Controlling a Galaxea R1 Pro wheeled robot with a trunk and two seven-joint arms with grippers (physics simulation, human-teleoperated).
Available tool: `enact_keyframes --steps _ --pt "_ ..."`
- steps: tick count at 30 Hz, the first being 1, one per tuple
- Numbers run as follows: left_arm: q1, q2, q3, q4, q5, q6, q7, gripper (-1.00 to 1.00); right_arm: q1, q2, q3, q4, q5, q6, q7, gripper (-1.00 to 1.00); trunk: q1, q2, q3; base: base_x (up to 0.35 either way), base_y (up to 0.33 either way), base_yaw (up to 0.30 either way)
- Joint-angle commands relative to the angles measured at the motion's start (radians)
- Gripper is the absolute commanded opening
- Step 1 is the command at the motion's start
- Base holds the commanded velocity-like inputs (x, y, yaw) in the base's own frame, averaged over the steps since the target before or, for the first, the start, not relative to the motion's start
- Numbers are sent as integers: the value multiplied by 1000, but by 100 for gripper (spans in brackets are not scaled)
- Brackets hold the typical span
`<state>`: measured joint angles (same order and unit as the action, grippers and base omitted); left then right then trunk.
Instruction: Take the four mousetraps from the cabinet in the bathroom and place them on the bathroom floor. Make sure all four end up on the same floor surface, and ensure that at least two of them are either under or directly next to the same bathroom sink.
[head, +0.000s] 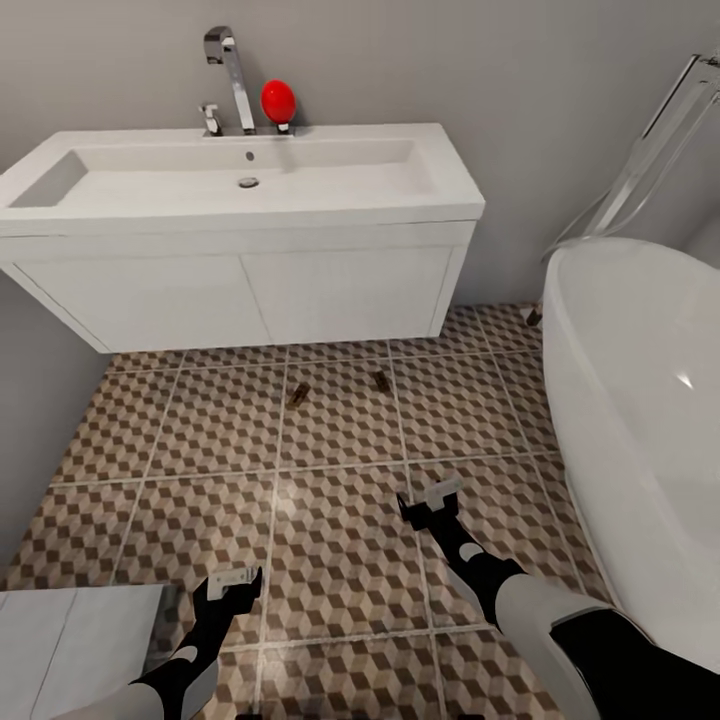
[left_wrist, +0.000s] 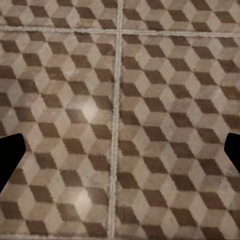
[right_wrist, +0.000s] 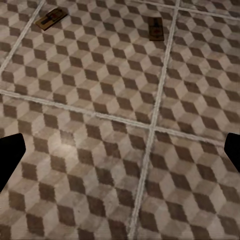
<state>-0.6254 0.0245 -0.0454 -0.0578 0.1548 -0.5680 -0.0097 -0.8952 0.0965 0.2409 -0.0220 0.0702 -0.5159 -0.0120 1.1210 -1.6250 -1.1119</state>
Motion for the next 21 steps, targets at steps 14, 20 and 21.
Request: enact_keyframes --steps 14,20,21 --pt "0 -1 -5 1 8 -1 -1 100 13 0 -4 1 7 -3 -34 100 -54 98 44 0 0 0" --pt "0 -2 -5 2 8 0 -1 100 13 0 -5 1 7 -3 -35 100 -77 140 68 0 0 0" --pt "0 -2 -5 2 8 0 -1 100 13 0 -5 1 7 -3 -35 100 -81 147 72 0 0 0"
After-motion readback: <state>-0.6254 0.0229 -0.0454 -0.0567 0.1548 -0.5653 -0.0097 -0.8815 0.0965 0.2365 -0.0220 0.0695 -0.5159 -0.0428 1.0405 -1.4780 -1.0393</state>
